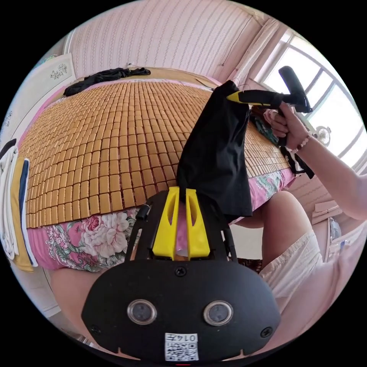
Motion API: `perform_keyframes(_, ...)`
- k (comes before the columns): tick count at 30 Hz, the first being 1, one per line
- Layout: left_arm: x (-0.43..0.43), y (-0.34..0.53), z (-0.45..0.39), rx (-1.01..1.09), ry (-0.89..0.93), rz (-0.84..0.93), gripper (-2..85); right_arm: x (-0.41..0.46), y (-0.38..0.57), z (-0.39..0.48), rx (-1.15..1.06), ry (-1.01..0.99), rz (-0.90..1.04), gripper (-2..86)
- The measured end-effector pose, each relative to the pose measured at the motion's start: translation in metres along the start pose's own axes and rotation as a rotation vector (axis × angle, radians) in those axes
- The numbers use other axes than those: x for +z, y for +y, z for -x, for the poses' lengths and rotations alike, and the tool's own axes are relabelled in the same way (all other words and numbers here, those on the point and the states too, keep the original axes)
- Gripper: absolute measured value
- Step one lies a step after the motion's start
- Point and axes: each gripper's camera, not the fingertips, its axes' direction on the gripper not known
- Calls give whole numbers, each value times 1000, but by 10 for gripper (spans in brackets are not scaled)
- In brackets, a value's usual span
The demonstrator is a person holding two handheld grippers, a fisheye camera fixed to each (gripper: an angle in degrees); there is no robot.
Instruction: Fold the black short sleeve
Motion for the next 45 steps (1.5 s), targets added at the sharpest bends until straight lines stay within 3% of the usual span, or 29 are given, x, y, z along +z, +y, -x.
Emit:
perform_keyframes(7,-120,23,-36,110,-31,-224,0,-91,34,47,44,-5,-204,44)
perform_keyframes(13,-215,65,-21,-11,-127,-348,0,-99,-10,112,-102,-116,-262,37)
perform_keyframes(18,-293,118,14,-230,-219,-461,0,-60,-95,208,-328,-249,-199,35)
perform_keyframes(23,-372,144,59,-389,-508,-569,9,-3,-209,327,-507,-327,-90,41)
perform_keyframes(25,-397,146,110,-517,-679,-586,33,39,-266,369,-487,-350,-16,49)
perform_keyframes(29,-404,165,179,-745,-801,-468,106,162,-340,425,-406,-189,212,97)
perform_keyframes(33,-369,198,181,-752,-714,-356,105,203,-292,408,-406,-153,324,109)
perform_keyframes(38,-316,188,144,-621,-570,-225,86,160,-183,322,-417,-26,372,108)
perform_keyframes(43,-245,117,81,-343,-333,-176,77,52,-51,201,-147,163,328,100)
perform_keyframes(45,-218,86,52,-237,-232,-160,76,-24,22,144,80,221,239,97)
